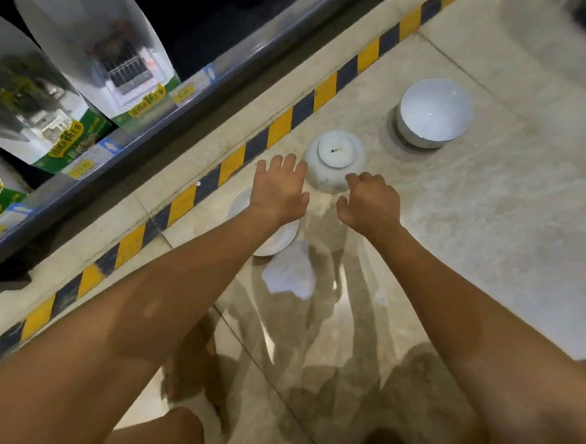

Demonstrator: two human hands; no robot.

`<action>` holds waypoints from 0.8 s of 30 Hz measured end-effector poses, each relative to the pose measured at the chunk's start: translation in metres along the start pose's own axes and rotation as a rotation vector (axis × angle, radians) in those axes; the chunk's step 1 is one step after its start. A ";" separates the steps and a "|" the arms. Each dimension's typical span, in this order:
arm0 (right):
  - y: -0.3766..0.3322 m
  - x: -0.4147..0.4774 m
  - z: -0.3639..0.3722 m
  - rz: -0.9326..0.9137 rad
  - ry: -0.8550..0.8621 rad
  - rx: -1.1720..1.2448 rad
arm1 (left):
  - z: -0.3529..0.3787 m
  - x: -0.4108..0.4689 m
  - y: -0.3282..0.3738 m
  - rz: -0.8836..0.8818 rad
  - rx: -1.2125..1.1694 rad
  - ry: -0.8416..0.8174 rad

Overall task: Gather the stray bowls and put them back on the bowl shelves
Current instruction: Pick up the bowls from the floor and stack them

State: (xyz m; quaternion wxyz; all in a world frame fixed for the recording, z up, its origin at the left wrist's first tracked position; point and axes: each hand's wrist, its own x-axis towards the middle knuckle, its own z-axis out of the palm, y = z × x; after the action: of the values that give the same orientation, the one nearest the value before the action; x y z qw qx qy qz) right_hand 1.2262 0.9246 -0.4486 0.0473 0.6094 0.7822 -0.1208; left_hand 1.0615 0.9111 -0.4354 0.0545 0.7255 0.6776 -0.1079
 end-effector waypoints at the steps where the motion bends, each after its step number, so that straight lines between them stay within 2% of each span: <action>1: 0.004 0.003 0.002 0.011 0.009 -0.013 | -0.003 0.007 0.002 0.014 0.049 -0.004; 3: 0.011 0.010 0.007 0.048 0.016 -0.014 | -0.002 0.026 0.006 0.076 0.101 0.005; 5: 0.016 0.020 0.013 0.086 0.033 -0.007 | 0.009 0.048 0.011 0.152 0.054 0.002; 8: 0.020 0.039 0.025 0.184 0.041 0.033 | 0.021 0.078 0.011 0.177 0.037 0.034; 12: 0.022 0.062 0.043 0.378 0.041 0.276 | 0.039 0.114 0.014 0.121 -0.110 0.018; 16: 0.019 0.078 0.058 0.561 0.016 0.578 | 0.047 0.137 0.018 -0.037 -0.291 -0.109; 24: 0.009 0.091 0.061 0.701 0.038 0.954 | 0.057 0.147 0.017 -0.130 -0.614 -0.179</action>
State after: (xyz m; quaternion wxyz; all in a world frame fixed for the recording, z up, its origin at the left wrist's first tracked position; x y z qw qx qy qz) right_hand 1.2074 0.9976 -0.5285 -0.2088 0.7875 0.3940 -0.4255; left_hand 1.0825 1.0396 -0.5255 0.3232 0.6180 0.7158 0.0348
